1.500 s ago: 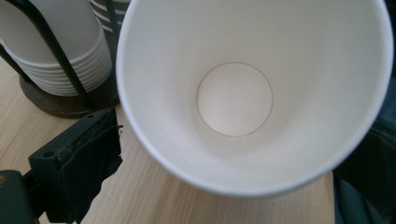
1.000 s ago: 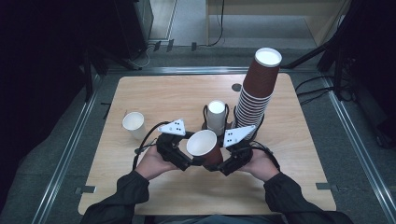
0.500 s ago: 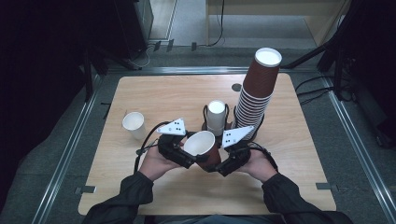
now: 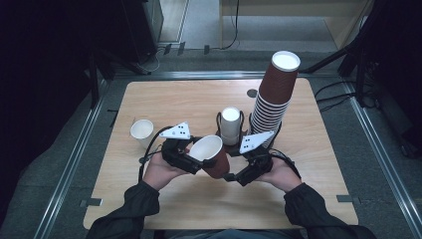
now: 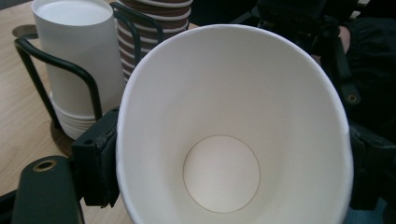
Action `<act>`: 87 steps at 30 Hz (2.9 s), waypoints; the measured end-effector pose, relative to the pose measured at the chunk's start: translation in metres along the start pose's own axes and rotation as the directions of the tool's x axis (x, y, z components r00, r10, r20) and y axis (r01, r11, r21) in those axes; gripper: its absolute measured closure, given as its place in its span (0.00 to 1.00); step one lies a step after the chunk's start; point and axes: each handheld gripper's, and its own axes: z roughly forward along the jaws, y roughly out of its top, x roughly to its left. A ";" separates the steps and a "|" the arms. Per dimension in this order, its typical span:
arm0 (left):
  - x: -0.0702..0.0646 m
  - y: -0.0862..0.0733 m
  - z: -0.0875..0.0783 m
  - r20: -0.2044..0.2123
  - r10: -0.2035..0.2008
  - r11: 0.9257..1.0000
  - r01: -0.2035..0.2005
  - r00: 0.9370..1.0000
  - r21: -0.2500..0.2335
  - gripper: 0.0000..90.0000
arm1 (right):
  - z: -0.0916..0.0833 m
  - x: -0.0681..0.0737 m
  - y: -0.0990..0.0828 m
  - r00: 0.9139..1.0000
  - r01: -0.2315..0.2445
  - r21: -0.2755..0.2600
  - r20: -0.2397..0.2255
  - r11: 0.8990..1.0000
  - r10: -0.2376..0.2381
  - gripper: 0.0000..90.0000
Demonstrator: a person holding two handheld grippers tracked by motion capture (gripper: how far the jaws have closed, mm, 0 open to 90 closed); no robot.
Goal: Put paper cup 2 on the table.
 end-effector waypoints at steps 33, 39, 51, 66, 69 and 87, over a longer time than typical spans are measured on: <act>0.011 -0.025 -0.012 -0.061 0.018 0.985 -0.007 0.998 0.172 0.13 | -0.018 -0.005 -0.008 0.991 -0.033 0.052 0.134 0.998 0.026 0.21; 0.014 -0.030 -0.021 -0.092 0.009 0.987 0.006 0.996 0.163 0.13 | -0.015 -0.006 -0.009 0.989 -0.001 0.049 0.148 0.999 -0.006 0.23; 0.024 -0.045 -0.039 -0.136 -0.010 0.983 0.034 0.991 0.178 0.12 | -0.008 -0.010 -0.006 0.991 -0.002 0.048 0.135 0.999 -0.004 0.23; 0.040 -0.070 -0.076 -0.209 -0.034 0.980 0.074 0.977 0.185 0.11 | -0.005 -0.011 -0.006 0.992 0.010 0.056 0.124 0.998 -0.017 0.24; 0.045 -0.076 -0.084 -0.227 -0.052 0.978 0.095 0.973 0.183 0.11 | -0.004 -0.011 -0.006 0.992 0.011 0.056 0.126 0.998 -0.018 0.24; 0.055 -0.091 -0.111 -0.307 -0.097 0.977 0.150 0.947 0.154 0.10 | -0.006 -0.012 -0.008 0.991 -0.002 0.072 0.134 0.997 -0.008 0.25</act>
